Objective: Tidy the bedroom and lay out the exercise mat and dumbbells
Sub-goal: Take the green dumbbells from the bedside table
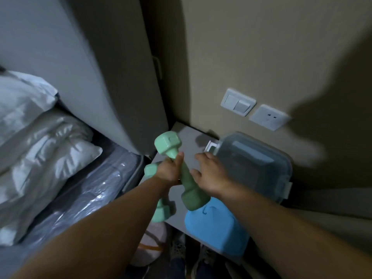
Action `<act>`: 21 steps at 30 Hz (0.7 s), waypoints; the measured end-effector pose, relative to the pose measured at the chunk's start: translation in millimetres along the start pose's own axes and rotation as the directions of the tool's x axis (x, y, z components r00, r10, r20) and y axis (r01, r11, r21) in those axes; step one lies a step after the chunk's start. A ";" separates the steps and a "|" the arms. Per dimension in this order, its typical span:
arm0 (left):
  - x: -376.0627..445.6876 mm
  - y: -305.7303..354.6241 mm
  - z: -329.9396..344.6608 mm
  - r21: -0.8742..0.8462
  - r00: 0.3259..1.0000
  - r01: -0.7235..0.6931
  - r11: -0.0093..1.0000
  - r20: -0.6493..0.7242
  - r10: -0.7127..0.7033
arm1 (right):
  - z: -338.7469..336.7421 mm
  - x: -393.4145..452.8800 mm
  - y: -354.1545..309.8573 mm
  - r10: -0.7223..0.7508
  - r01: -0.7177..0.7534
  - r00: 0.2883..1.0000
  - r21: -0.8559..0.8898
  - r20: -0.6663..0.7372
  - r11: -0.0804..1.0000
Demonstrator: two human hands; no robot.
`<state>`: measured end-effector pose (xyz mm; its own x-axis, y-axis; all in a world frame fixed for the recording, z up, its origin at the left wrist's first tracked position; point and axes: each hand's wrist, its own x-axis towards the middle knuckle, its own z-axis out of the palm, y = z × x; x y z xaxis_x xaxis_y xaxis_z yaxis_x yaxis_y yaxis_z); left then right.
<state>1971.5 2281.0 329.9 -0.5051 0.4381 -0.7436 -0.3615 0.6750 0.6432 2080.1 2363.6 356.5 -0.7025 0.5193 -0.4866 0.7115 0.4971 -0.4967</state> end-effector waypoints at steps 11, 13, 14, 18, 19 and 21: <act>112.4 -77.5 7.7 0.428 0.997 0.082 0.900 -0.030 -0.076 | 61.5 21.3 69.7 -0.120 0.050 0.975 -0.348 -0.185 0.936; 132.1 -87.4 20.4 0.550 0.999 0.039 0.835 0.001 -0.047 | 67.1 22.8 78.3 -0.124 0.047 0.967 -0.322 -0.222 0.945; 136.5 -90.6 22.6 0.581 0.999 0.028 0.813 0.009 -0.041 | 67.7 21.5 79.6 -0.142 0.066 0.963 -0.312 -0.229 0.948; 139.3 -99.5 25.3 0.617 1.000 0.006 0.787 -0.025 0.012 | 69.4 17.7 86.8 -0.174 0.107 0.959 -0.280 -0.225 0.954; 135.9 -99.8 24.6 0.635 0.999 0.003 0.772 -0.029 0.020 | 69.0 18.3 86.7 -0.168 0.104 0.962 -0.279 -0.215 0.955; 124.4 -97.3 22.5 0.691 1.000 0.008 0.723 -0.015 0.003 | 68.4 19.0 83.9 -0.140 0.076 0.970 -0.300 -0.198 0.951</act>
<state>1961.5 2283.1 170.7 -0.5178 0.4316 -0.7387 0.2764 0.9015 0.3330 2125.3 2367.5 256.4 -0.7782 0.5718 -0.2598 0.6278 0.7208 -0.2938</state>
